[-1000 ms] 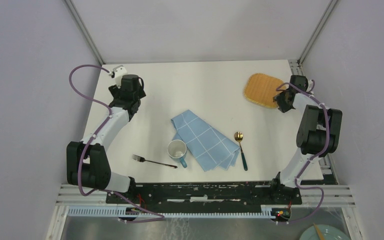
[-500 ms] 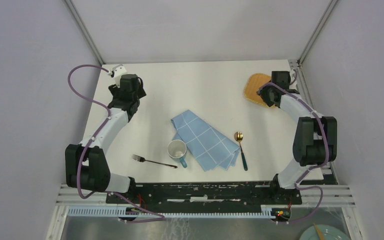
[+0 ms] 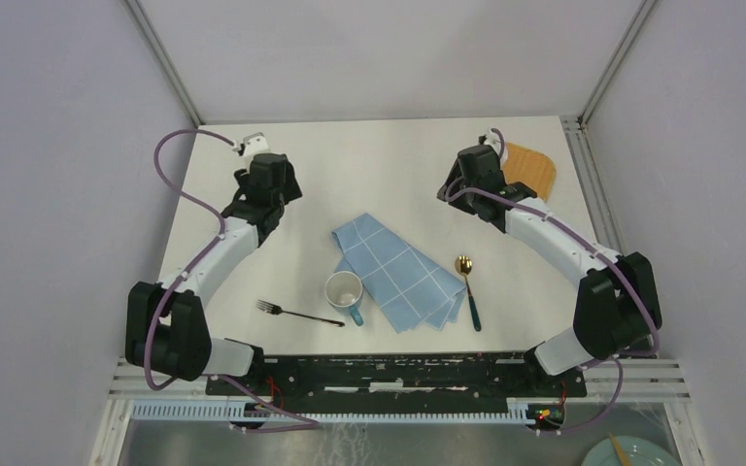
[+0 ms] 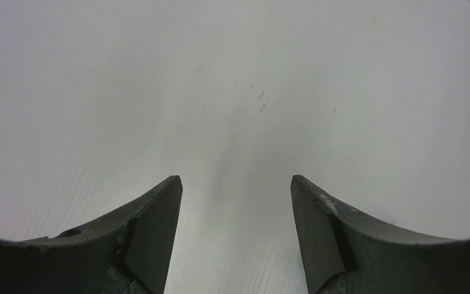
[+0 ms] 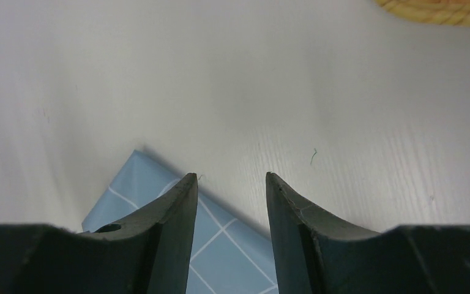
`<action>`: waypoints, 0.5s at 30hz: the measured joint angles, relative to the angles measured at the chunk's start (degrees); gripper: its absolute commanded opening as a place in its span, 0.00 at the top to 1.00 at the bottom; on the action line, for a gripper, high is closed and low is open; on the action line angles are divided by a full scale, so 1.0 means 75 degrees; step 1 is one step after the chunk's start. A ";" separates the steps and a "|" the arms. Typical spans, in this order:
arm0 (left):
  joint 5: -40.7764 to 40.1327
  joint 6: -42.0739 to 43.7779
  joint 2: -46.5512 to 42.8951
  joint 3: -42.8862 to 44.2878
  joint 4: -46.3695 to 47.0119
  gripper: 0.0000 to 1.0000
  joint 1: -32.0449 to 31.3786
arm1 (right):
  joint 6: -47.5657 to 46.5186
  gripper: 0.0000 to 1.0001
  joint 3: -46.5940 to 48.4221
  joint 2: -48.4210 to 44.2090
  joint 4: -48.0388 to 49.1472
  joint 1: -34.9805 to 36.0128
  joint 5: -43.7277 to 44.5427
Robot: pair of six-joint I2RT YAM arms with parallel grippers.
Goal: Set the dinner table for one person
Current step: Move the plate to the center of the board.
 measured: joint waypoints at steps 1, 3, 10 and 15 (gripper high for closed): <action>0.0067 -0.0003 -0.0026 -0.0079 -0.0006 0.29 -0.0058 | -0.0029 0.50 -0.0032 -0.0050 -0.0041 0.0169 0.0023; 0.0181 -0.0003 -0.0085 -0.0256 -0.0012 0.31 -0.0128 | -0.0064 0.50 -0.0172 -0.0207 -0.0154 0.0414 0.0079; 0.0761 -0.0003 -0.0256 -0.0845 -0.0061 0.38 -0.0353 | -0.0172 0.50 -0.0632 -0.0603 -0.0513 0.0997 0.0239; 0.1204 -0.0003 -0.0396 -0.0997 -0.0157 0.43 -0.0711 | -0.0291 0.50 -0.0717 -0.0624 -0.0679 0.1457 0.0274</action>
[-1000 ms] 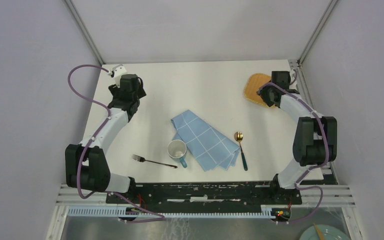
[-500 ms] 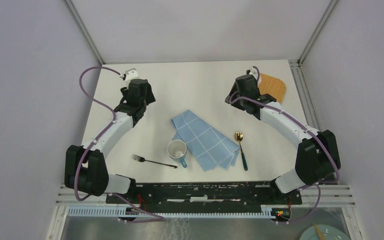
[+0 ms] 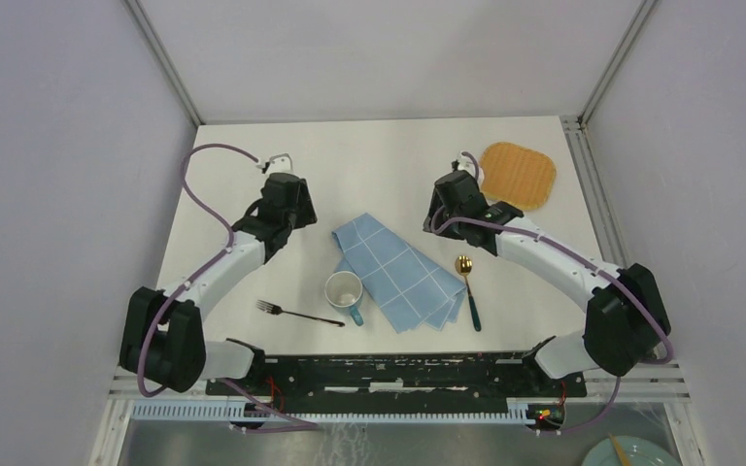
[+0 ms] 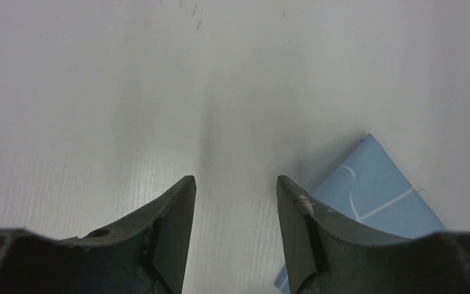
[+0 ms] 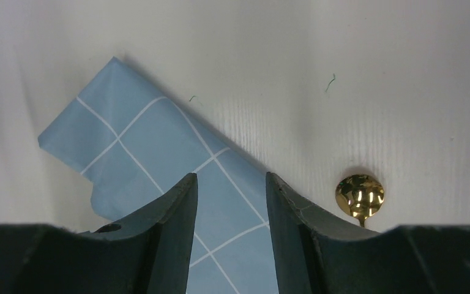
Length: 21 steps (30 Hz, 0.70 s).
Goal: Set the dinner table for one person
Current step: Move the plate to the center of the board, then adjust the napkin at the center of the board.
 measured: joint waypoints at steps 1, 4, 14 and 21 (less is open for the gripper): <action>0.0058 0.0000 0.0000 0.0000 -0.0003 0.48 -0.0087 | -0.0020 0.50 -0.0012 -0.0009 -0.0020 0.0122 0.0009; 0.0221 0.0003 0.0000 0.0003 -0.0064 0.46 -0.0417 | -0.0055 0.50 -0.0044 -0.0020 -0.0047 0.0417 0.0029; 0.0251 0.0000 0.0393 0.0114 -0.0157 0.36 -0.0968 | -0.0291 0.50 -0.0192 -0.0003 -0.0099 0.1233 0.0111; -0.0192 -0.0006 0.0460 0.0233 -0.0259 0.34 -0.0944 | -0.0752 0.50 0.0256 0.0332 -0.0423 0.1877 -0.0073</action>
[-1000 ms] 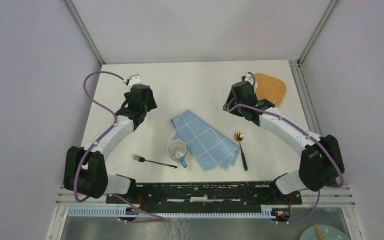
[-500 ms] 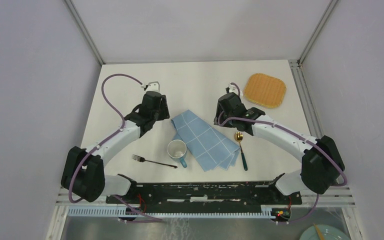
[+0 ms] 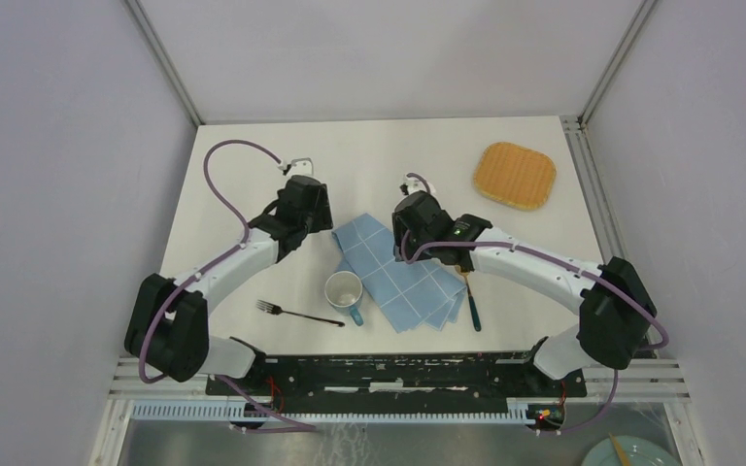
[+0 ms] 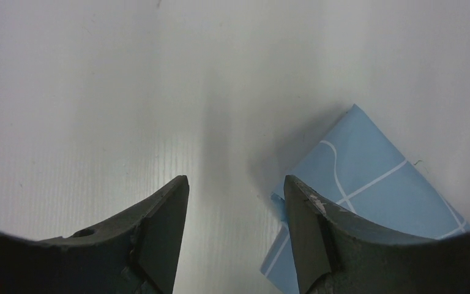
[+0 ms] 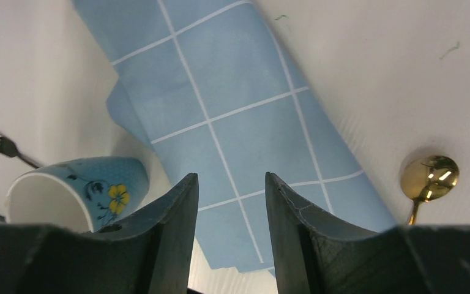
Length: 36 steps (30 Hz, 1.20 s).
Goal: Set the dinner table for one person
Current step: Adjust the napkin at the center of the board.
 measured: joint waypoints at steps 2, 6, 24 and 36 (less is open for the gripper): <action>-0.0070 -0.0009 0.0000 0.0029 -0.0003 0.34 0.0085 | -0.0134 0.50 0.0259 0.0096 -0.0117 0.0166 -0.0108; 0.0023 -0.0321 0.0000 0.0035 -0.0003 0.34 0.0565 | -0.0300 0.50 0.0557 0.0128 -0.0210 0.0443 -0.0248; 0.2419 -0.0254 0.0256 0.0035 0.0061 0.36 0.0787 | -0.0408 0.50 0.0530 0.0259 -0.0402 0.0577 -0.0411; 0.3279 -0.0044 0.0842 0.0085 -0.0055 0.37 0.0737 | -0.0402 0.50 0.0321 0.0262 -0.0388 0.0577 -0.0271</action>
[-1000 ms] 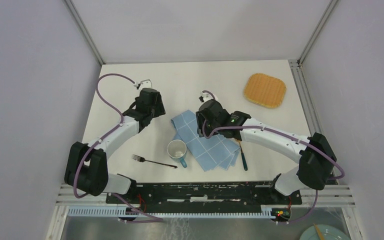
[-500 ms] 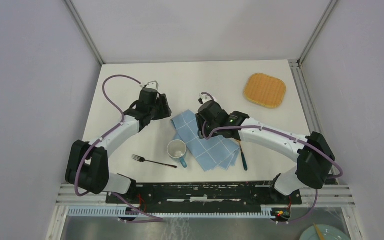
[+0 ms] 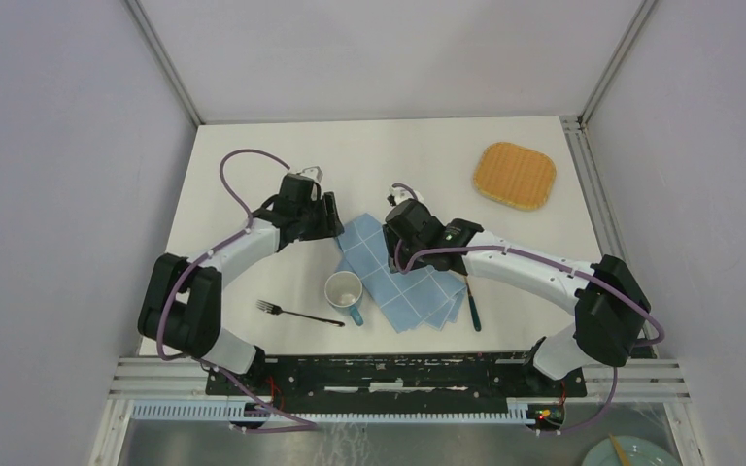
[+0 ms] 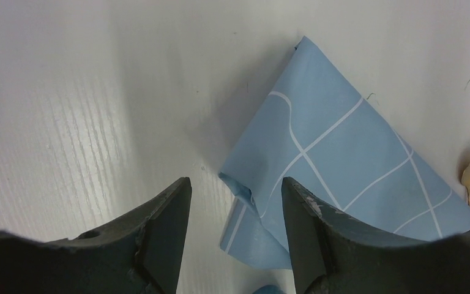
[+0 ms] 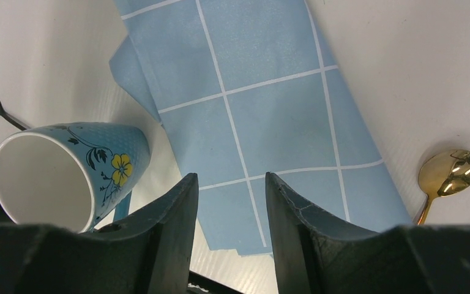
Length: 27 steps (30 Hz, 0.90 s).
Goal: Set the dinner table for one person
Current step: Adjust the napkin at the center of the board.
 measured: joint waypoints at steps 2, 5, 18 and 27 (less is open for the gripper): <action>0.0029 -0.0003 0.0111 0.0050 -0.0035 0.37 -0.0017 | 0.0003 0.50 -0.0009 0.0000 0.0003 0.0000 0.0017; 0.0035 0.0000 0.0256 0.0099 -0.0079 0.38 -0.0058 | 0.0003 0.50 -0.0009 0.0000 0.0009 0.0000 0.0029; 0.0105 0.0000 0.0761 0.0391 -0.0114 0.83 -0.0213 | 0.0035 0.50 -0.0187 0.0000 0.0035 0.0000 0.0082; 0.0079 0.0017 0.0930 0.0527 -0.0184 0.98 -0.0265 | 0.0087 0.52 -0.0291 -0.0003 0.0038 0.0000 0.0163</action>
